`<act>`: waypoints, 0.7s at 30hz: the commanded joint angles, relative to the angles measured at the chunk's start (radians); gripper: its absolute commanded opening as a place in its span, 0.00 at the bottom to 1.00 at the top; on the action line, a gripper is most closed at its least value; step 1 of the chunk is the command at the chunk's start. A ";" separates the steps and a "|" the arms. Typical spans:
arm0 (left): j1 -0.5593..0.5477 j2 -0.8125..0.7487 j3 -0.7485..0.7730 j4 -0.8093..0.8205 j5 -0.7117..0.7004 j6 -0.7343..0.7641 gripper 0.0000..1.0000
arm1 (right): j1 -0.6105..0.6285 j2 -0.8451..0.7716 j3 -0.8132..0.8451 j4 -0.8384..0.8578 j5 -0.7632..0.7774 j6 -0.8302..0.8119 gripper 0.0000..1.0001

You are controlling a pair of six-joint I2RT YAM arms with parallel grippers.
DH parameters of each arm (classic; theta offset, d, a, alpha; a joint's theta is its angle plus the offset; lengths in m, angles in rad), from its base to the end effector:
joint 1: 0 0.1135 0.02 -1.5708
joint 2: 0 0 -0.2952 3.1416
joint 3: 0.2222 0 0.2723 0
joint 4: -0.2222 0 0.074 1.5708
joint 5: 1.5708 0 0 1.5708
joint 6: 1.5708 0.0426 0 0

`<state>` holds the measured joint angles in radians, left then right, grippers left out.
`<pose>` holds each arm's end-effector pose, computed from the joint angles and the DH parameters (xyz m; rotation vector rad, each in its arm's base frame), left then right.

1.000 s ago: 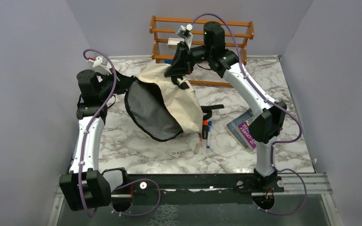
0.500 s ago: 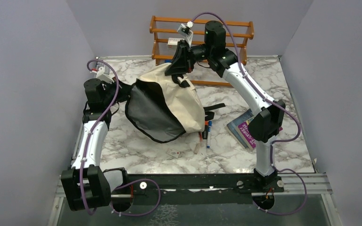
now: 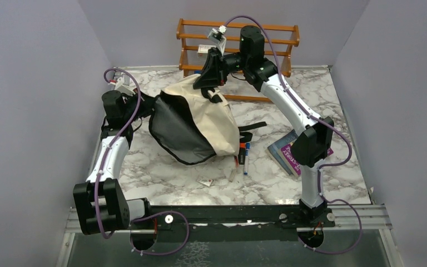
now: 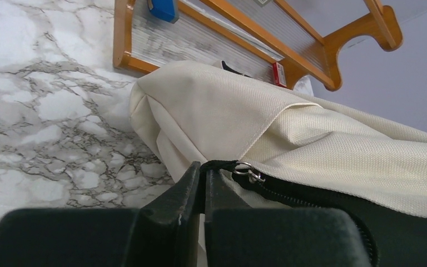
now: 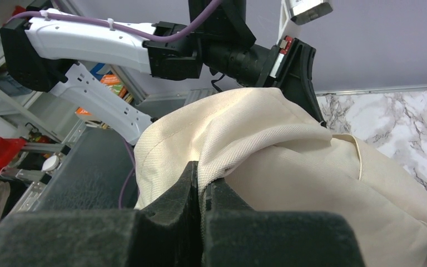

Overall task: Pack the student bag
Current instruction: Unzip the student bag at the center of the board.

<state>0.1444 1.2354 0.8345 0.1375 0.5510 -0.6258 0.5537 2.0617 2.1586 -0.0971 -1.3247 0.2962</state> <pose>0.2974 0.0207 0.3151 -0.3209 1.8489 -0.8384 0.4054 0.2992 0.4592 -1.3159 1.3013 1.6386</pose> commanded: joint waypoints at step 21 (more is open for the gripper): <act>0.053 -0.168 0.124 -0.318 -0.120 0.119 0.99 | -0.023 -0.081 0.003 -0.006 0.635 -0.061 0.00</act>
<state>0.1886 1.0878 0.9100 -0.0860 0.5049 -0.5568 0.5472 2.0502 2.1578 -0.1539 -0.8509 0.2283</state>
